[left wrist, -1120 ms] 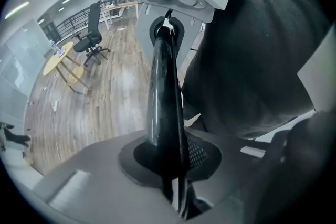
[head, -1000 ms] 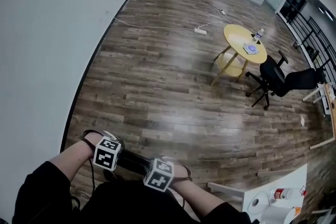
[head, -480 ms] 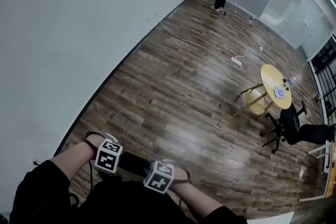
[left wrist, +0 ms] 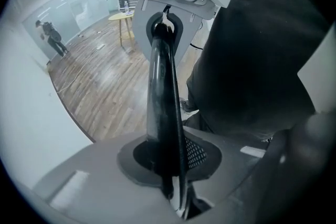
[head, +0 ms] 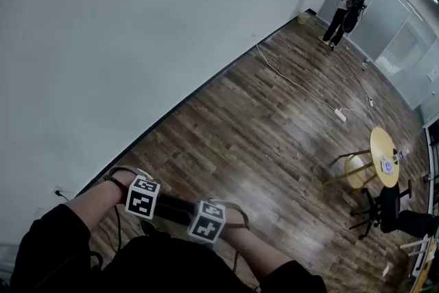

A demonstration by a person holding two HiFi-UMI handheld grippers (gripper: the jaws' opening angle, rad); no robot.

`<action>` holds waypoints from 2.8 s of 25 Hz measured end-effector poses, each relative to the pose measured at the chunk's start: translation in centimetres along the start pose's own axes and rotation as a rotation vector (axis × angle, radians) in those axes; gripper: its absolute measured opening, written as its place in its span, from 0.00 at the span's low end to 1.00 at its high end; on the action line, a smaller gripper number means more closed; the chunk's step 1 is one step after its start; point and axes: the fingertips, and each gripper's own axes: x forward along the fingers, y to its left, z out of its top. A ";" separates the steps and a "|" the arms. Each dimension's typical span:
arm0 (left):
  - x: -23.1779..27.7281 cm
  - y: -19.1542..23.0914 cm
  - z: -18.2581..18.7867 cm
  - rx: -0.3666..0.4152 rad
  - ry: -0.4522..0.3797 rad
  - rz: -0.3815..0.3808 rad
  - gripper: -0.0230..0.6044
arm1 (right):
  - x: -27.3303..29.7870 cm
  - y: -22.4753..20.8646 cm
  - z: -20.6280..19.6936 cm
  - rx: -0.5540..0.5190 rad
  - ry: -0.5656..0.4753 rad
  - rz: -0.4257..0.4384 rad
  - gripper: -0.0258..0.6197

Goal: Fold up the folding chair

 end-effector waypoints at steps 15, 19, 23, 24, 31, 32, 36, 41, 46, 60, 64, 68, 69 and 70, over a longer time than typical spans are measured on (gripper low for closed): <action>-6.0 -2.1 -20.5 -0.354 -0.003 0.081 0.13 | 7.4 -2.6 20.6 -0.353 0.046 0.153 0.12; -6.6 -3.4 -24.2 -0.474 0.001 0.110 0.12 | 9.2 -2.4 24.2 -0.479 0.071 0.198 0.12; -8.2 -4.2 -26.9 -0.581 -0.012 0.133 0.12 | 9.6 -2.7 28.0 -0.571 0.066 0.235 0.12; -8.7 -4.1 -27.5 -0.606 -0.020 0.137 0.12 | 9.7 -3.1 28.9 -0.596 0.068 0.245 0.12; -10.3 -2.6 -32.1 -0.795 -0.039 0.154 0.12 | 11.2 -5.8 34.4 -0.754 0.072 0.338 0.12; -10.5 -2.4 -32.7 -0.824 -0.039 0.157 0.12 | 11.5 -6.2 35.0 -0.777 0.072 0.351 0.12; -10.6 -1.6 -34.3 -0.940 -0.048 0.173 0.12 | 12.5 -7.7 37.0 -0.876 0.074 0.393 0.12; -10.8 -0.8 -36.4 -1.050 -0.040 0.213 0.12 | 13.8 -9.1 39.4 -0.973 0.068 0.408 0.12; -10.7 -0.6 -38.1 -1.109 -0.033 0.232 0.12 | 14.9 -9.6 41.0 -1.023 0.072 0.421 0.12; -9.9 -0.1 -39.8 -1.132 -0.046 0.232 0.13 | 16.5 -10.3 41.9 -1.027 0.105 0.440 0.13; -9.8 0.1 -39.9 -1.124 -0.046 0.229 0.13 | 16.7 -10.5 41.9 -1.017 0.096 0.439 0.13; -9.9 0.3 -40.0 -1.129 -0.054 0.239 0.14 | 16.7 -10.7 42.0 -1.012 0.079 0.427 0.13; -9.9 0.4 -40.0 -1.126 -0.057 0.245 0.14 | 16.7 -10.8 42.1 -1.011 0.069 0.420 0.14; -10.0 0.5 -40.1 -1.123 -0.062 0.255 0.15 | 16.7 -11.0 42.3 -1.008 0.054 0.410 0.15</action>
